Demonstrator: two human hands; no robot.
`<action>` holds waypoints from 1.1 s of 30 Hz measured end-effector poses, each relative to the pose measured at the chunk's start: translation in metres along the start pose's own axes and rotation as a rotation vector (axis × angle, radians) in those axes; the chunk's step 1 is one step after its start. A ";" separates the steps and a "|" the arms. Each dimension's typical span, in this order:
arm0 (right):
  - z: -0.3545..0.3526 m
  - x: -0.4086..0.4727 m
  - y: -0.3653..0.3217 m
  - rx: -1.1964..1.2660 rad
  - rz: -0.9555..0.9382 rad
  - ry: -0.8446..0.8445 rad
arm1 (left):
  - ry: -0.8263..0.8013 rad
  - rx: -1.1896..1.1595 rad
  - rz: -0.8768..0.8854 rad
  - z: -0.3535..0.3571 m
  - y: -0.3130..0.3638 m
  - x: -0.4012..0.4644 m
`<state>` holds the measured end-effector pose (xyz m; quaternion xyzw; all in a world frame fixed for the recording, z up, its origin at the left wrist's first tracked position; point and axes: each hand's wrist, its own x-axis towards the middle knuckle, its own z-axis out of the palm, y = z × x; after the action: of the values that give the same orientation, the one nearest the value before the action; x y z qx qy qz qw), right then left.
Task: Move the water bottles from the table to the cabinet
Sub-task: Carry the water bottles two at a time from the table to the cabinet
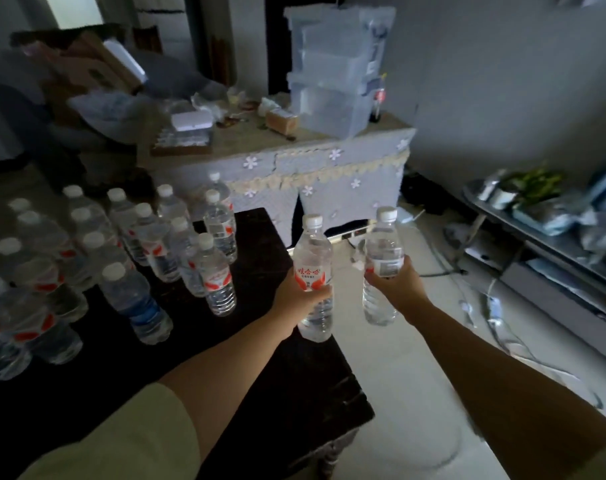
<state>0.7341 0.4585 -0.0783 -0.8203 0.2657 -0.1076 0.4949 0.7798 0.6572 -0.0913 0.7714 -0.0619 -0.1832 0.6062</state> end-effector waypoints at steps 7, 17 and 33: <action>-0.081 -0.046 0.043 0.017 0.093 0.140 | -0.201 0.114 0.056 0.070 0.017 -0.003; -0.235 -0.156 0.124 0.124 0.248 0.429 | -0.513 0.172 0.097 0.250 0.051 -0.063; -0.433 -0.367 0.258 0.283 0.369 0.756 | -0.999 0.287 0.208 0.512 0.039 -0.264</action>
<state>0.1517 0.2355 -0.0593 -0.5864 0.5528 -0.3453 0.4810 0.3574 0.2642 -0.1004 0.6552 -0.4439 -0.4570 0.4060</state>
